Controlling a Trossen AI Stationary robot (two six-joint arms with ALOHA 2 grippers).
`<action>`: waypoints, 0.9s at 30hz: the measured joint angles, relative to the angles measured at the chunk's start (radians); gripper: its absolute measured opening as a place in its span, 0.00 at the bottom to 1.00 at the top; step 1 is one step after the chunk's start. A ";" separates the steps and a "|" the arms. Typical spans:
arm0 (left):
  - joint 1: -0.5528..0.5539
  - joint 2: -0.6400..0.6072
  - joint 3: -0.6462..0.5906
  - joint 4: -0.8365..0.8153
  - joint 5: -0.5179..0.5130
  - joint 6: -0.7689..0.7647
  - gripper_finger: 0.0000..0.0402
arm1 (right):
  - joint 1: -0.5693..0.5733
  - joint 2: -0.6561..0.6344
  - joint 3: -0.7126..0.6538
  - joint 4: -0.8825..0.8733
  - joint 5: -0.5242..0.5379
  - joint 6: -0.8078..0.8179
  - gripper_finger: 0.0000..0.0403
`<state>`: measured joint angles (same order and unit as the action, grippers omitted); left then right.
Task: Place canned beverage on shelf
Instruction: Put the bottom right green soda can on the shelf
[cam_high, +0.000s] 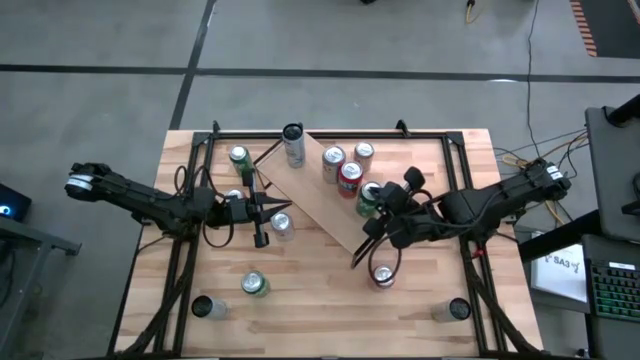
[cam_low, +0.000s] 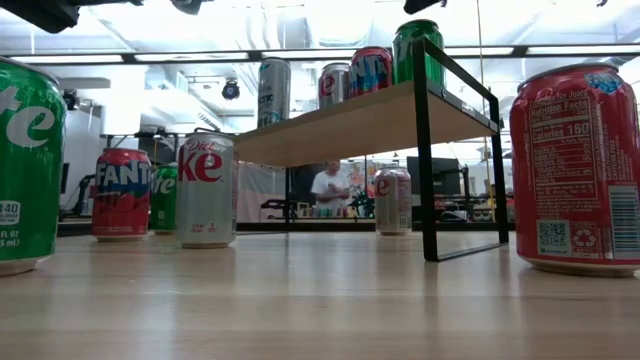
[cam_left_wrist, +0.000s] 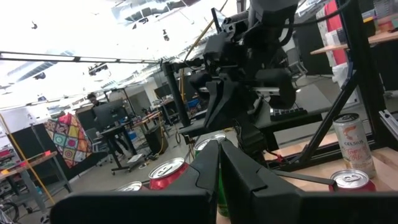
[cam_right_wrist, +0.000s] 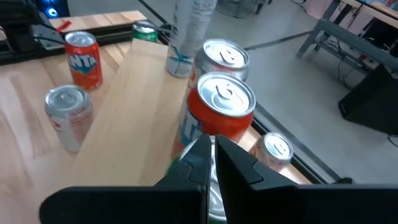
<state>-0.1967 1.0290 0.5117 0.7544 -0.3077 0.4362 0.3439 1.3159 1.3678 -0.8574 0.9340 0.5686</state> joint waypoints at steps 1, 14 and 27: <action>0.000 0.000 0.000 0.000 0.000 0.000 0.00 | 0.000 0.000 0.000 -0.014 0.000 0.014 0.03; 0.000 0.000 0.000 0.000 0.000 0.000 0.00 | 0.000 0.002 -0.030 -0.086 -0.007 0.114 0.03; 0.000 0.000 0.000 0.000 0.000 0.000 0.00 | 0.000 0.000 -0.030 -0.087 -0.025 0.146 0.03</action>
<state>-0.1965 1.0290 0.5117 0.7544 -0.3077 0.4364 0.3443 1.3155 1.3376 -0.9447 0.9089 0.7143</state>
